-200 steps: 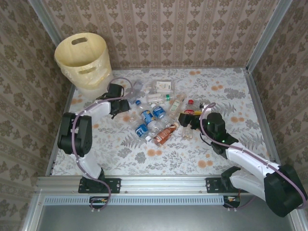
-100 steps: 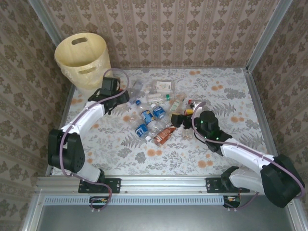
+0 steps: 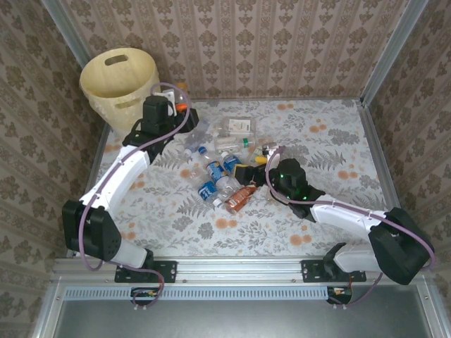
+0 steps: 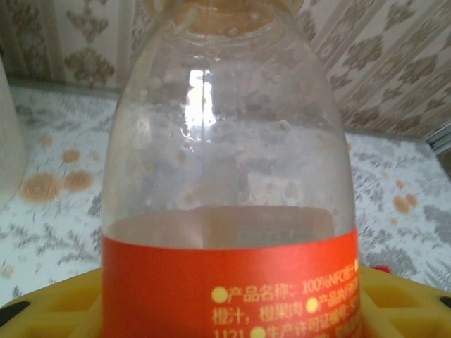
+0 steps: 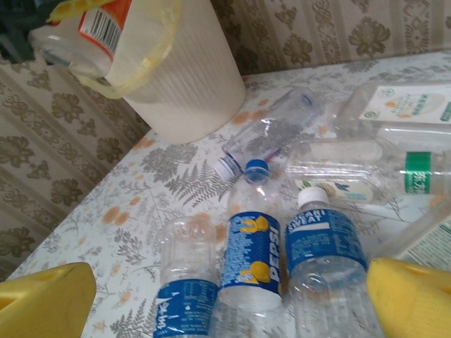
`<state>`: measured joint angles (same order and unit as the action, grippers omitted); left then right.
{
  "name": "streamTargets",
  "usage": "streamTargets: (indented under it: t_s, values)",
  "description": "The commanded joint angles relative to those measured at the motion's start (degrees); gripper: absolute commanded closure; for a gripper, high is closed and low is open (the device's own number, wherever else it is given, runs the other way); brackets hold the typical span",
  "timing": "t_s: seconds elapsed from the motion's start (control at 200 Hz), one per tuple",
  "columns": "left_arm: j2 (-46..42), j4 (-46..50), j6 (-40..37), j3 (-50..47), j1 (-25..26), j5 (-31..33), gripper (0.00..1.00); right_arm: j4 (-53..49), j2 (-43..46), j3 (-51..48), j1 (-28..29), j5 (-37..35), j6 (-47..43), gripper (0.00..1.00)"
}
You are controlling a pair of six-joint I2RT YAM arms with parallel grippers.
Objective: Put the plastic bottles in the bin
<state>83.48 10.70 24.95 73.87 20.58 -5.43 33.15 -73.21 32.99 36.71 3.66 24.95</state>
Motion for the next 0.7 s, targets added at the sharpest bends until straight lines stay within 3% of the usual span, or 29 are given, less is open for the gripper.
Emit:
streamTargets:
  t_s: [0.0, 0.135, 0.305, 0.455, 0.58, 0.695]
  values:
    - [-1.86, -8.21, -2.99, 4.02, -0.36, -1.78, 0.45, 2.36, 0.33, 1.60, 0.47, 0.02, -1.45, 0.00]
    - [-0.92, -10.60, -6.90, 10.05, -0.72, -0.58, 0.45, 2.65, 1.09, 0.70, 0.47, -0.79, -1.64, 0.00]
    - [1.50, -10.82, -10.80, 16.79, -1.61, 9.73, 0.45, 2.71, 2.83, -1.03, 0.49, -2.04, -1.39, 0.00]
    - [5.28, -13.37, -9.40, 18.56, -6.44, 14.64, 0.44, 1.92, 4.72, -1.97, 0.52, -2.66, -3.28, 0.00]
    - [9.59, -10.78, -5.63, 22.65, -11.99, 11.69, 0.44, 0.04, 6.38, -2.27, 0.47, -2.95, -4.33, 0.00]
    - [13.96, -8.68, -9.03, 27.33, -14.98, 9.27, 0.42, -0.43, 7.70, -3.20, 0.51, -4.15, -4.67, 0.00]
